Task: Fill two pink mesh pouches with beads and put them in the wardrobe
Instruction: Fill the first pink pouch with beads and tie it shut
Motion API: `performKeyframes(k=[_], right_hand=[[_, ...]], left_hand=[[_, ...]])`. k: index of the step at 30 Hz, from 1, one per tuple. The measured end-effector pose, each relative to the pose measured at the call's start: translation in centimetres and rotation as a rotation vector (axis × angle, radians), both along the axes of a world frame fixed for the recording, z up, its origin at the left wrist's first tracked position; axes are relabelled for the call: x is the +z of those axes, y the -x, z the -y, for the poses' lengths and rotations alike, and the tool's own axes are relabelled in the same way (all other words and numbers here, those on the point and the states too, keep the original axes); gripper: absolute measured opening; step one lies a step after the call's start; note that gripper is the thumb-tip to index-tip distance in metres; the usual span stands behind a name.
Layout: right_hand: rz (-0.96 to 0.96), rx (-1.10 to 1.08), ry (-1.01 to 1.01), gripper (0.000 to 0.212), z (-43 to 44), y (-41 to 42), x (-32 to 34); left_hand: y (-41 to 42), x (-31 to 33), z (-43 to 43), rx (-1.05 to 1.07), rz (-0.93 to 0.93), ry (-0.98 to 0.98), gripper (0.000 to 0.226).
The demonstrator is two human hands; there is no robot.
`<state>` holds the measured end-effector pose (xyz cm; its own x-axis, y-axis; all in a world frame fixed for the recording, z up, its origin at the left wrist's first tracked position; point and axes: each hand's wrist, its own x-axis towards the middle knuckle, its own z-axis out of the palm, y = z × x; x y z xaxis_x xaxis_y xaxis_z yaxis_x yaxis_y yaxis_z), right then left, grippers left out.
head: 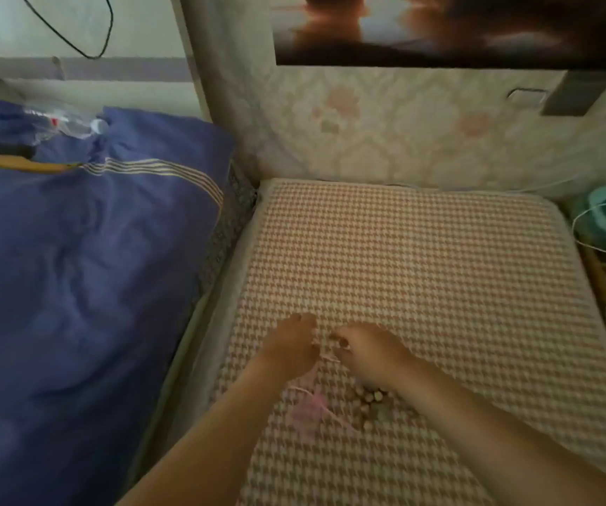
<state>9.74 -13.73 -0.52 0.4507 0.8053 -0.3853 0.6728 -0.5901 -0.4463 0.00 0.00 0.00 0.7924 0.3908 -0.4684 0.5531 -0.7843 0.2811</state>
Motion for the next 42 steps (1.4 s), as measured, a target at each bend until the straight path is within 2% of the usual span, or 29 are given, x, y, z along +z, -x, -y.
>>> performKeyframes(k=[4, 8, 11, 14, 17, 18, 23, 27, 30, 32, 35, 39, 42], right_hand=[[0.011, -0.022, -0.004, 0.032, -2.5, 0.4, -5.0], [0.074, -0.046, -0.06, 0.03, -4.2, 0.4, -9.2], [0.041, -0.112, -0.137, 0.023, -4.7, 0.4, -11.4], [-0.04, -0.17, -0.246, 0.012, -4.8, 0.4, -12.1], [-0.086, -0.208, -0.331, 0.006, -4.4, 0.8, -11.6], [-0.084, -0.223, -0.356, 0.006, -4.0, 1.1, -11.1], [-0.031, -0.266, -0.535, 0.008, -1.1, 4.3, -6.1], [0.02, -0.298, -0.636, 0.012, 1.9, 7.9, -2.2], [-0.007, -0.36, -0.678, 0.025, 4.5, 10.6, -1.1], [-0.044, -0.426, -0.673, 0.026, 6.5, 12.0, -1.0], [-0.05, -0.417, -0.636, 0.014, 9.4, 13.8, -1.4], [0.041, -0.403, -0.58, 0.014, 12.4, 15.9, -2.2], [0.186, -0.382, -0.48, 0.018, 13.2, 16.5, -3.4]], left_hand=[[0.2, -4.7, -2.0, 0.154, -0.094, 0.101, 0.058], [-0.1, -7.0, -3.0, 0.051, -0.164, 0.091, 0.054], [-0.1, -8.5, -3.7, 0.029, -0.072, 0.02, 0.044], [0.4, -9.5, -4.2, 0.031, 0.034, 0.055, 0.032], [1.2, -9.6, -4.2, 0.065, 0.241, 0.103, 0.005], [1.5, -9.5, -4.1, 0.076, 0.313, 0.122, 0.004], [4.0, -6.2, -1.7, 0.111, 0.577, 0.311, 0.022], [7.3, -3.3, 1.1, 0.047, 0.751, 0.291, 0.025], [9.9, -2.1, 3.6, -0.004, 0.834, 0.301, 0.023], [11.4, -2.0, 5.4, -0.016, 0.88, 0.316, 0.022], [13.0, -2.7, 7.8, -0.028, 0.901, 0.345, 0.024], [14.4, -4.6, 9.9, -0.073, 0.9, 0.37, 0.03], [14.7, -5.9, 10.5, -0.095, 0.96, 0.212, 0.034]])
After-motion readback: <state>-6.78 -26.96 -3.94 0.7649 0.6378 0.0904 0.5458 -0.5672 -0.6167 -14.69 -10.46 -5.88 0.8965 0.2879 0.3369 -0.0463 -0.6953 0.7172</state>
